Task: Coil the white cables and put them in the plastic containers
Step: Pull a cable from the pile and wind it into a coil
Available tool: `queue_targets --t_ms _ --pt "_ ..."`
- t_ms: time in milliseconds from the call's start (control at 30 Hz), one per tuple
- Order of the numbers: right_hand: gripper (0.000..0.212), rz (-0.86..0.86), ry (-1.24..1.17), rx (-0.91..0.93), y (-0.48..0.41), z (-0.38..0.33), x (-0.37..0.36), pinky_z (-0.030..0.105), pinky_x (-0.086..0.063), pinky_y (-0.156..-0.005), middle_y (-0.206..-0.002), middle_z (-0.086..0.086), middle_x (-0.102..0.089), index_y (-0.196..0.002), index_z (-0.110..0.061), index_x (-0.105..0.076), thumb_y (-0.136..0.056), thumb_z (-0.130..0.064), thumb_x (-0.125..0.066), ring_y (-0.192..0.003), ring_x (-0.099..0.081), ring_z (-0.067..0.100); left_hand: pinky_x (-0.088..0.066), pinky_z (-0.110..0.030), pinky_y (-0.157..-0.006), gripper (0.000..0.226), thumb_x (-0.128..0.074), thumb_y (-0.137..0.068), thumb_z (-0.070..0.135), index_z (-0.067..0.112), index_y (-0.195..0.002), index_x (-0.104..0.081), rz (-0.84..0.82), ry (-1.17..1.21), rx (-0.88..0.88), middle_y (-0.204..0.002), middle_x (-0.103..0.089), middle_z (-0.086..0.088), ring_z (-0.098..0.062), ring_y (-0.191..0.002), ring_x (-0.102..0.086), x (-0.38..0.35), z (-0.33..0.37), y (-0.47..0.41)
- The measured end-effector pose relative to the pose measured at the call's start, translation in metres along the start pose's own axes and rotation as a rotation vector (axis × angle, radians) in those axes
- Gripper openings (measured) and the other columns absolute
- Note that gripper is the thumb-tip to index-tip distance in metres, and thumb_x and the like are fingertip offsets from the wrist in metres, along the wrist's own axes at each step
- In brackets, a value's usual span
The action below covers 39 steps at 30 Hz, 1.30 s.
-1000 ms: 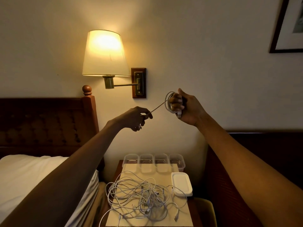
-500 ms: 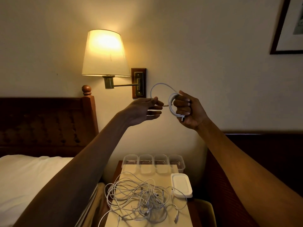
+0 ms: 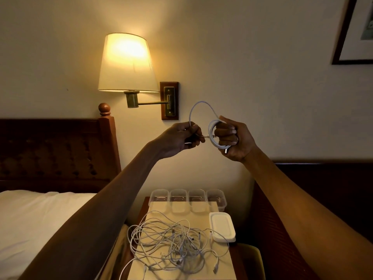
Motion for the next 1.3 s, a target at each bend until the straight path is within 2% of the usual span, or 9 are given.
queue_targets --t_ms 267,433,600,667,833,1033,1133,1200,1300 --pt "0.043 -0.036 -0.029 -0.058 -0.004 0.008 -0.003 0.016 -0.026 -0.032 -0.045 -0.003 -0.045 -0.063 -0.012 -0.048 -0.101 -0.030 -0.039 -0.034 -0.023 0.004 -0.048 -0.025 -0.072 0.021 -0.040 -0.104 0.009 0.002 -0.116 -0.056 -0.097 0.026 -0.014 -0.089 -0.057 -0.009 -0.016 -0.077 -0.054 -0.021 0.001 -0.003" --pt "0.053 0.066 0.061 0.008 -0.001 0.006 0.002 0.016 -0.024 -0.030 -0.042 -0.006 -0.040 -0.053 -0.018 -0.039 -0.103 -0.034 -0.033 -0.032 -0.018 0.006 -0.047 -0.031 -0.078 0.030 -0.046 -0.103 0.021 -0.002 -0.118 -0.059 0.112 0.004 0.015 -0.100 -0.063 -0.012 -0.021 -0.091 -0.059 -0.024 -0.005 -0.002" --pt "0.052 0.067 0.087 0.045 -0.005 0.011 -0.004 0.016 -0.026 -0.030 -0.042 -0.005 -0.037 -0.052 -0.019 -0.036 -0.102 -0.033 -0.035 -0.032 -0.020 0.007 -0.049 -0.029 -0.074 0.024 -0.057 -0.097 0.014 0.003 -0.117 -0.066 0.276 0.196 0.028 -0.094 -0.066 -0.009 -0.019 -0.086 -0.059 -0.026 -0.014 0.000" --pt "0.052 0.100 0.115 0.077 -0.006 0.008 -0.006 0.015 -0.025 -0.029 -0.042 -0.005 -0.037 -0.052 -0.019 -0.037 -0.102 -0.033 -0.036 -0.030 -0.023 0.007 -0.046 -0.031 -0.072 0.025 -0.060 -0.096 0.024 0.008 -0.115 -0.065 0.294 0.221 0.062 -0.097 -0.067 -0.007 -0.021 -0.088 -0.057 -0.028 -0.014 0.001" --pt "0.053 0.176 0.205 0.142 -0.006 0.004 -0.008 0.014 -0.021 -0.031 -0.042 -0.006 -0.036 -0.050 -0.018 -0.038 -0.101 -0.031 -0.037 -0.029 -0.026 0.007 -0.039 -0.032 -0.070 0.057 -0.060 -0.087 0.060 0.013 -0.119 -0.061 0.237 0.189 0.127 -0.098 -0.060 -0.004 -0.019 -0.084 -0.044 -0.030 -0.006 0.005" --pt "0.053 0.330 0.271 0.229 -0.010 0.007 -0.011 0.016 -0.021 -0.029 -0.037 -0.005 -0.033 -0.049 -0.017 -0.040 -0.100 -0.029 -0.041 -0.027 -0.023 0.007 -0.041 -0.033 -0.073 0.039 -0.075 -0.083 0.034 0.013 -0.111 -0.058 0.219 0.064 0.111 -0.101 -0.059 -0.005 -0.018 -0.089 -0.048 -0.036 -0.004 0.007" --pt "0.059 0.286 0.246 0.246 -0.014 0.007 -0.013 0.016 -0.023 -0.029 -0.037 -0.005 -0.033 -0.044 -0.018 -0.042 -0.101 -0.028 -0.037 -0.027 -0.025 0.006 -0.045 -0.033 -0.074 0.046 -0.076 -0.082 0.017 0.011 -0.122 -0.054 0.174 0.055 0.118 -0.108 -0.060 -0.011 -0.021 -0.096 -0.053 -0.040 0.002 0.007" --pt "0.059 0.254 0.236 0.247 -0.015 0.004 -0.015 0.016 -0.024 -0.028 -0.038 -0.005 -0.034 -0.045 -0.018 -0.042 -0.102 -0.028 -0.035 -0.027 -0.026 0.005 -0.050 -0.030 -0.071 0.048 -0.073 -0.082 0.005 0.010 -0.126 -0.053 0.137 0.033 0.090 -0.105 -0.061 -0.013 -0.021 -0.093 -0.057 -0.035 0.009 0.008" --pt "0.057 0.280 0.283 0.248 -0.013 0.001 -0.016 0.016 -0.023 -0.029 -0.040 -0.005 -0.034 -0.046 -0.018 -0.042 -0.102 -0.030 -0.035 -0.028 -0.026 0.005 -0.054 -0.024 -0.069 0.038 -0.071 -0.085 0.004 0.005 -0.121 -0.059 0.097 -0.036 0.048 -0.097 -0.065 -0.013 -0.018 -0.081 -0.062 -0.027 0.016 0.010"
Point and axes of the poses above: each hand's wrist, its own y-axis away from the middle knuckle, its own x-axis out of the back of the hand, z = x × y, the point moved 2 cm from there along -y, towards the middle knuckle
